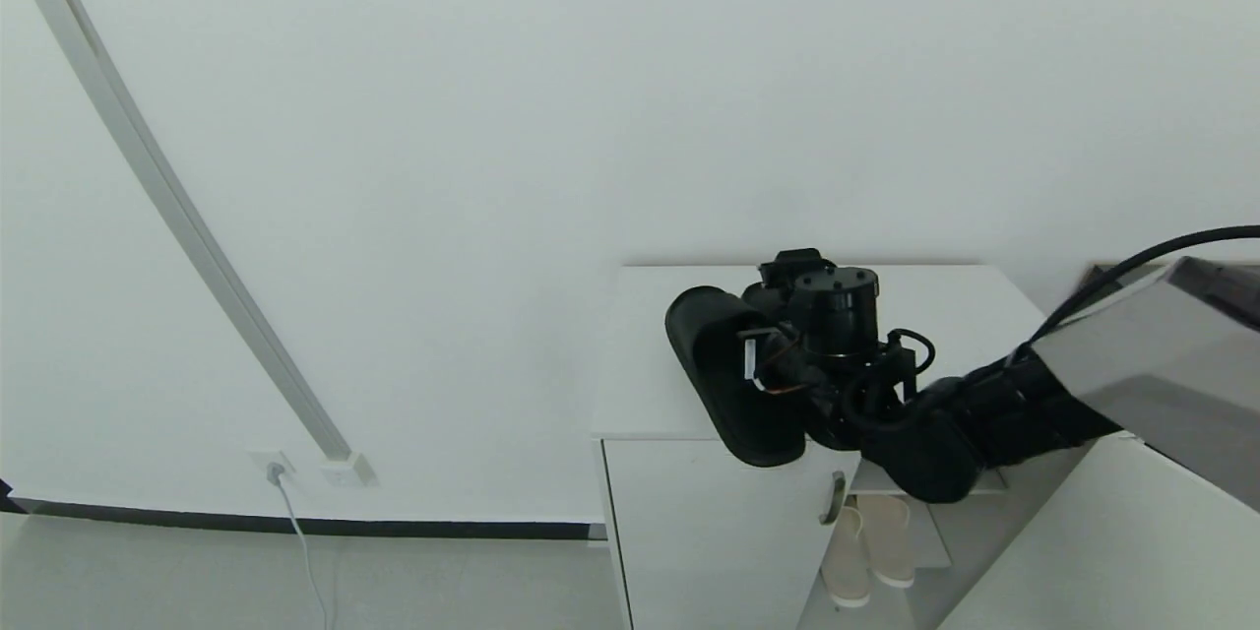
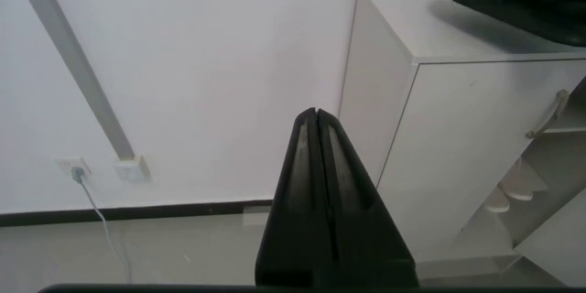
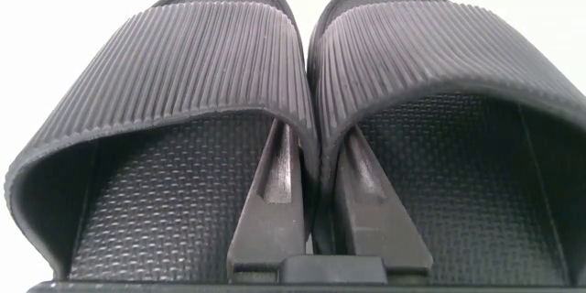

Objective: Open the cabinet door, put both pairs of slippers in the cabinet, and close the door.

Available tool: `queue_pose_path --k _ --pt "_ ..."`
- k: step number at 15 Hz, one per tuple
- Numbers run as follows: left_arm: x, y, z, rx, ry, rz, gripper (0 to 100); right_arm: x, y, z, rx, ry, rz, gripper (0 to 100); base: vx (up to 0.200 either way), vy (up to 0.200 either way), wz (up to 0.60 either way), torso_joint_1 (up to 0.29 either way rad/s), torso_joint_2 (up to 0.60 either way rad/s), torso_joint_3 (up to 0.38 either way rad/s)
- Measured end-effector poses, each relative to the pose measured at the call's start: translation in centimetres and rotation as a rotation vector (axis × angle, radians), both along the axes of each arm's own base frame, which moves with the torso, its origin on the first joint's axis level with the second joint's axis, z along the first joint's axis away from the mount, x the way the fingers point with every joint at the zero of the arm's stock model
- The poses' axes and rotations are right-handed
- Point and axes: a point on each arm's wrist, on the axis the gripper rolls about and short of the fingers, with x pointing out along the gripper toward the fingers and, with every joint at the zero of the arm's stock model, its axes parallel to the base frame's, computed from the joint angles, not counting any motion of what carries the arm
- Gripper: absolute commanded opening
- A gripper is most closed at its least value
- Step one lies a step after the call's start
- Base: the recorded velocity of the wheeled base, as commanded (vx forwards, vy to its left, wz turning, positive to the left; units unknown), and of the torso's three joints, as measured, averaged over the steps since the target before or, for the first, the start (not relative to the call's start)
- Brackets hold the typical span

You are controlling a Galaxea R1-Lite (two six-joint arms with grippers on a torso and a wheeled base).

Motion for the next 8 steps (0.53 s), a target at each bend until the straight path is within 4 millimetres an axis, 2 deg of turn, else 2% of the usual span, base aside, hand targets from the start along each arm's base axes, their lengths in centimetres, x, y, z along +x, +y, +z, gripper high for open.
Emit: queue_pose_path --k 6,8 --pt "0.0 0.0 0.0 0.000 0.000 0.000 0 -10.7 -3.7 2.9 -0.010 0.034 0.178 0 0.000 0.000 0.00 0.000 0.00 0.000" --pt "0.0 0.0 0.0 0.000 0.000 -0.001 0 -13.5 -4.5 3.3 -0.023 0.054 0.225 0 0.000 0.000 0.00 0.000 0.00 0.000"
